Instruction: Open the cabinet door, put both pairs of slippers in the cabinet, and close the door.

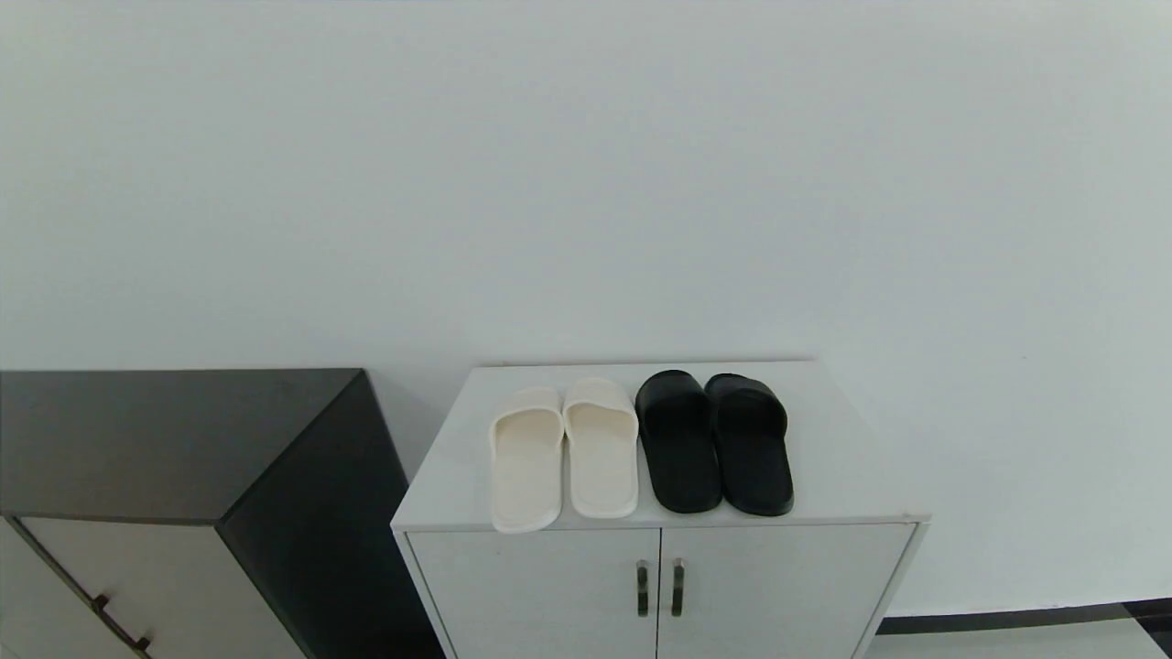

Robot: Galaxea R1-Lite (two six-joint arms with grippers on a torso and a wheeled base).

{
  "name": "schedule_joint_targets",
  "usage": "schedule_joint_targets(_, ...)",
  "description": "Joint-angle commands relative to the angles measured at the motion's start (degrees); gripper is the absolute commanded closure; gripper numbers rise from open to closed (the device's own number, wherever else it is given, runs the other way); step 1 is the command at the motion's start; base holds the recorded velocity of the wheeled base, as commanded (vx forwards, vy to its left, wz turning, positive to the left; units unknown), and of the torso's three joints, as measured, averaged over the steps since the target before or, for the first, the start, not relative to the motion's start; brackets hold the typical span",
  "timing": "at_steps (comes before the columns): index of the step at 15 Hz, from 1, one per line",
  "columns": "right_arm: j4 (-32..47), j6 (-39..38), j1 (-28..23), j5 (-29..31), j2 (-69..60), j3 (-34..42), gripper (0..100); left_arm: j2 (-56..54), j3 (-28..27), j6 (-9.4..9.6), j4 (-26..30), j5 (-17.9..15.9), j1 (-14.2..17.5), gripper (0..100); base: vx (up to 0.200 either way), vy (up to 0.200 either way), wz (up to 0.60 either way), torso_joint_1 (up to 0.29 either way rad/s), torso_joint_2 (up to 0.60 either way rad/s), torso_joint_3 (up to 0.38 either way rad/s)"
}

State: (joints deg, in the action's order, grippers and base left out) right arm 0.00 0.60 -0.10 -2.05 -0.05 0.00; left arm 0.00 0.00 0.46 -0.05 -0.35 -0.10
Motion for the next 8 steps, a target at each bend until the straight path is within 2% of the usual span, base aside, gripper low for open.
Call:
schedule_joint_targets(1, 0.00, 0.37, 0.01, 0.64, 0.05, 0.00, 0, 0.00, 0.00, -0.02, -0.04, 0.00, 0.01, 100, 0.000, 0.000, 0.00, 0.000, 0.00, 0.000)
schedule_joint_targets(3, -0.53, 1.86, 0.01, 0.91, 0.05, 0.00, 0, 0.00, 0.00, -0.55, -0.04, 0.44, 0.01, 100, 0.000, 0.000, 0.00, 0.000, 0.00, 0.000)
schedule_joint_targets(4, -2.64, -1.48, -0.08, 1.08, 1.72, -7.82, 0, 0.00, 0.00, -0.73, -0.04, 0.97, 0.01, 100, 0.000, 0.000, 0.00, 0.000, 0.00, 0.000)
schedule_joint_targets(5, -0.26, -8.86, 0.01, 0.55, 7.26, -19.42, 0, 0.00, 0.00, -0.73, -0.04, 0.97, 0.01, 100, 0.000, 0.000, 0.00, 0.000, 0.00, 0.000)
schedule_joint_targets(6, 6.68, -9.74, 0.01, -4.28, 11.83, -26.54, 0, 0.00, 0.00, -0.46, -0.04, 0.97, 0.01, 100, 0.000, 0.000, 0.00, 0.000, 0.00, 0.000)
schedule_joint_targets(7, 12.83, -8.24, -0.17, -12.28, 15.61, -27.95, 0, 0.00, 0.00, -0.55, -0.04, 0.97, 0.01, 100, 0.000, 0.000, 0.00, 0.000, 0.00, 0.000)
schedule_joint_targets(8, 14.59, -7.01, -0.08, -18.78, 20.00, -27.60, 0, 0.00, 0.00, -0.46, -0.04, 0.97, 0.01, 100, 0.000, 0.000, 0.00, 0.000, 0.00, 0.000)
